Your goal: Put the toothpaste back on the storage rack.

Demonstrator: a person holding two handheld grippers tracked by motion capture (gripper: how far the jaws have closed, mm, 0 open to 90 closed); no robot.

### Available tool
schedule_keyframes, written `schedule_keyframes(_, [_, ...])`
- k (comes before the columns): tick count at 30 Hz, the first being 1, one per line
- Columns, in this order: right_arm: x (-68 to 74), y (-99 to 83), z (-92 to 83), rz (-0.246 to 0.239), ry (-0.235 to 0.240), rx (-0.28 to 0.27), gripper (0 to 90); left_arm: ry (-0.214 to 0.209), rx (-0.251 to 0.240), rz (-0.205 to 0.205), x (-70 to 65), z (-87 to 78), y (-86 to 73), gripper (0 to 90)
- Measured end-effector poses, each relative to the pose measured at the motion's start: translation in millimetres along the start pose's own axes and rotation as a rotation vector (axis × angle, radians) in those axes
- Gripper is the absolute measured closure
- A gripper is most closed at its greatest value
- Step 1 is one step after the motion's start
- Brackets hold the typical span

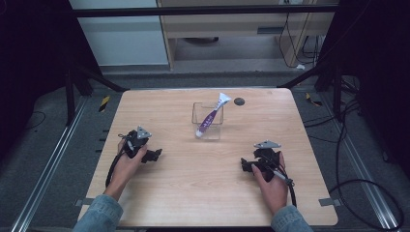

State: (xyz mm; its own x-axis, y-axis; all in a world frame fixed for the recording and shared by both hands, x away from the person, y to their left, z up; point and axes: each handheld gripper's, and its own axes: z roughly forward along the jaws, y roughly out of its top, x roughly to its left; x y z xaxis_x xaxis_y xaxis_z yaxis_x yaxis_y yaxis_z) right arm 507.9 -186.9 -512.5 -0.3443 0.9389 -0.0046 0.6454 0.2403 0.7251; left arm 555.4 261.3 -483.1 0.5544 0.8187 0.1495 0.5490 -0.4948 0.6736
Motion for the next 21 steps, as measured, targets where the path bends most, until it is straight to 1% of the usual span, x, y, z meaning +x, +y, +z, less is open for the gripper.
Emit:
schedule_keyframes(7, [0.1, 0.0, 0.0, 0.001, 0.0, 0.001, 0.7, 0.0, -0.007, -0.071, 12.7, 5.9, -10.4, 5.7])
schedule_keyframes(13, [0.0, 0.0, 0.0, 0.0, 0.0, 0.0, 0.7, 0.017, -0.017, -0.116, 21.5, 8.4, -16.0, 5.8])
schedule_keyframes(18, [-0.1, 0.0, 0.1, -0.001, 0.0, -0.001, 0.7, 0.029, -0.016, -0.122, 23.6, 10.3, -17.1, 5.8])
schedule_keyframes(21, [0.0, 0.0, 0.0, 0.0, 0.0, 0.0, 0.7, 0.021, -0.008, -0.119, 22.6, 12.8, -17.5, 5.8])
